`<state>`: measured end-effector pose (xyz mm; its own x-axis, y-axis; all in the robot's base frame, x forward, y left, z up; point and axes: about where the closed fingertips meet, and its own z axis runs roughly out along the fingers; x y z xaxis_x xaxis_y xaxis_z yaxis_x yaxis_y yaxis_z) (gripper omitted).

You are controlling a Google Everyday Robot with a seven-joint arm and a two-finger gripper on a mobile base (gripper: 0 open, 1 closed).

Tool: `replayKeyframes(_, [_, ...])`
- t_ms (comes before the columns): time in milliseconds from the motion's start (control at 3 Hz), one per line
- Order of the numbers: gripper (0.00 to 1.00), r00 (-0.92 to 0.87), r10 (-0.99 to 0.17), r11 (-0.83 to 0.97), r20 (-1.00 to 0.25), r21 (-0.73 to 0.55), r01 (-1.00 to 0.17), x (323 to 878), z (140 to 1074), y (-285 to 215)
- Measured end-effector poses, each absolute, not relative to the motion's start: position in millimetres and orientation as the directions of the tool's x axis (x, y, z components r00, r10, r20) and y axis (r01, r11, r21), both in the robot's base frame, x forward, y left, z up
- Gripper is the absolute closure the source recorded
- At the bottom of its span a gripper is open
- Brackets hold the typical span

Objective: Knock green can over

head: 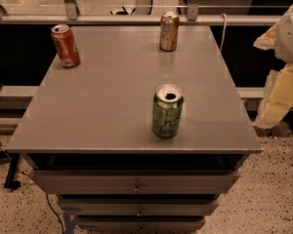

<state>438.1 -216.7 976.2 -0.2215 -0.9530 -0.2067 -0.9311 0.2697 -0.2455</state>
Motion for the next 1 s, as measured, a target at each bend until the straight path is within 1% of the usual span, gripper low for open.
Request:
replayKeyframes(333, [0.0, -0.221, -0.953, 0.27, -0.207, -0.246, -0.931, 438, 976, -217])
replayKeyframes(667, [0.0, -0.218, -0.947, 0.275, -0.236, -0.247, -0.929, 440, 975, -216])
replayKeyframes(1000, [0.0, -0.192, -0.923, 0.278, -0.333, -0.233, -0.932, 443, 963, -210])
